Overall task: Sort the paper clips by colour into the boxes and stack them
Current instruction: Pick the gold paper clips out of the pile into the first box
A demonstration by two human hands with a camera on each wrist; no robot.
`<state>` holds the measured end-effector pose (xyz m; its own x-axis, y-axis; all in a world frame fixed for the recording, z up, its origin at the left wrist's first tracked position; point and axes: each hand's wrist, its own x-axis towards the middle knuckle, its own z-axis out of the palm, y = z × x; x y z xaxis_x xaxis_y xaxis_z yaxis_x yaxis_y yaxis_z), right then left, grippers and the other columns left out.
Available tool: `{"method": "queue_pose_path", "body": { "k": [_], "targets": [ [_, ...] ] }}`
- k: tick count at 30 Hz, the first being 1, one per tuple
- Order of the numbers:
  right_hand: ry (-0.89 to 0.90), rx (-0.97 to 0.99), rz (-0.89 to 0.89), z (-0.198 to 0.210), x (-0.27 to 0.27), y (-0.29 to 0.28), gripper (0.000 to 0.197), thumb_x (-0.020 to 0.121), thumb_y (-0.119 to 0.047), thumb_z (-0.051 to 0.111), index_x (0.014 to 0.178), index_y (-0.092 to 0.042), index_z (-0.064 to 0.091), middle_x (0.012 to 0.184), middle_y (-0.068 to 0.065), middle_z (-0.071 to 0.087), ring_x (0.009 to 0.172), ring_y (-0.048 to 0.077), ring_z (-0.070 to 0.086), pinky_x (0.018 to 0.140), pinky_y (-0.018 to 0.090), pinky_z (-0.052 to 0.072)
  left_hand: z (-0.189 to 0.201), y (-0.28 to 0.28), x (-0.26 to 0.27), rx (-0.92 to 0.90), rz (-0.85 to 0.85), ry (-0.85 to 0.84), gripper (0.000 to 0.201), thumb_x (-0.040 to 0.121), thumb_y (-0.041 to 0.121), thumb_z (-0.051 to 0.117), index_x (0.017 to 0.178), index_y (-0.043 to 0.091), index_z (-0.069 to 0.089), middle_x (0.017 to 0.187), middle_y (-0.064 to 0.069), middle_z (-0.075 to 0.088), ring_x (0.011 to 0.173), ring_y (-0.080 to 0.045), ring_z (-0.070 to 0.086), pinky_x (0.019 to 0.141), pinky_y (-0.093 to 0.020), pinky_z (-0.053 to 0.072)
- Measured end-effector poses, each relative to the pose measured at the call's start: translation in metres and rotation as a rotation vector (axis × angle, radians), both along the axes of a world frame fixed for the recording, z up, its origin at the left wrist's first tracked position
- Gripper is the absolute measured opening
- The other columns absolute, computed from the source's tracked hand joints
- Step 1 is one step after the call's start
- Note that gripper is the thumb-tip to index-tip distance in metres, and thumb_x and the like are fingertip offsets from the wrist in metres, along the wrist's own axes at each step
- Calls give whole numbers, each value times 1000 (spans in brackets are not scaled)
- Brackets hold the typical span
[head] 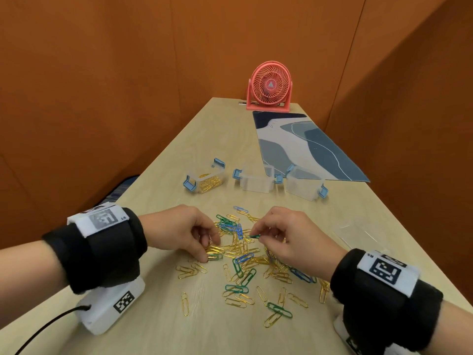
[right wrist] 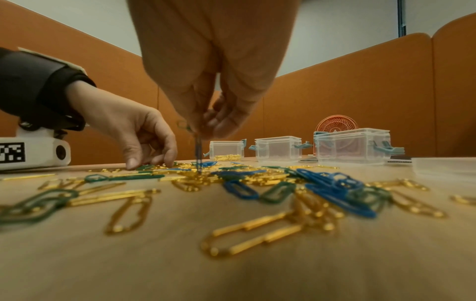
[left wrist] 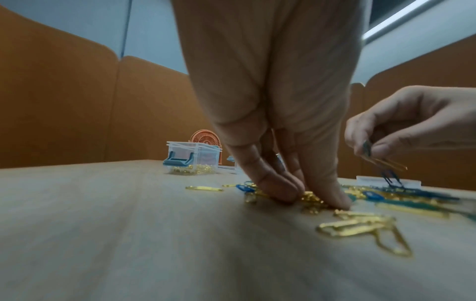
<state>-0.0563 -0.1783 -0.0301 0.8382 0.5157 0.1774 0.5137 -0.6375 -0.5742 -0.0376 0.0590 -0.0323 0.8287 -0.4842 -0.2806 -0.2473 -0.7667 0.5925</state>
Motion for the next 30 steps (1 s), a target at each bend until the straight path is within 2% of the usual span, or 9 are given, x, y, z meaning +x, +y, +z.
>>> {"method": "queue_pose_path", "body": {
  "k": [4,8,13,16,18,20,24,27,30],
  "targets": [
    [47,-174,-74,-1,2,-5,21,83,-8,54,95,-15,70,81,-9,48,66,2,46,57,7,39,1,-1,-3,12,-5,-20,17,73,26,78,83,36,68,87,6,69,74,0,56,75,-18,49],
    [57,-344,-82,-1,1,-5,16,81,-15,54,90,-21,66,78,-13,43,78,11,50,61,16,39,4,0,-3,29,-21,-10,14,78,25,75,76,35,65,81,11,66,73,-1,57,75,-20,51],
    [24,-303,66,-2,4,-2,30,86,-24,57,116,-28,59,113,-7,52,107,10,48,92,21,41,11,5,1,-243,131,149,12,77,12,73,86,19,69,70,5,66,61,-7,61,66,-21,51],
    [30,-384,188,-2,5,1,47,90,-29,57,135,-31,45,137,-11,44,125,7,39,103,18,29,17,8,5,-409,205,321,35,71,18,70,105,11,68,73,2,65,60,-5,60,63,-15,51],
    [46,-444,218,-3,5,1,50,91,-31,56,138,-31,41,143,-12,39,131,6,33,107,20,26,20,12,4,-478,184,450,30,69,24,69,98,13,72,72,1,64,60,-4,58,62,-14,51],
    [38,-451,192,-3,5,0,43,91,-31,56,133,-30,49,136,-10,44,126,8,37,106,23,31,20,13,5,-527,182,527,20,72,28,68,87,15,75,70,-2,62,60,-5,57,61,-14,50],
    [-4,-427,64,-2,5,-1,16,87,-19,56,101,-23,62,96,-7,48,95,13,48,85,24,44,18,7,3,-535,226,563,15,81,20,60,79,11,72,72,-3,63,58,-6,57,57,-14,51],
    [-15,-460,-12,-1,3,-2,12,85,-14,50,87,-25,56,91,-7,47,94,15,50,77,23,42,17,4,2,-430,211,499,7,77,16,67,74,13,72,72,-3,66,59,-6,59,57,-14,50],
    [-36,-422,6,-2,4,-2,16,85,-16,50,95,-22,61,95,-6,49,99,14,50,82,25,44,13,1,1,-347,233,378,6,78,13,70,76,15,75,71,-4,69,58,-8,62,57,-15,51]
  ]
}}
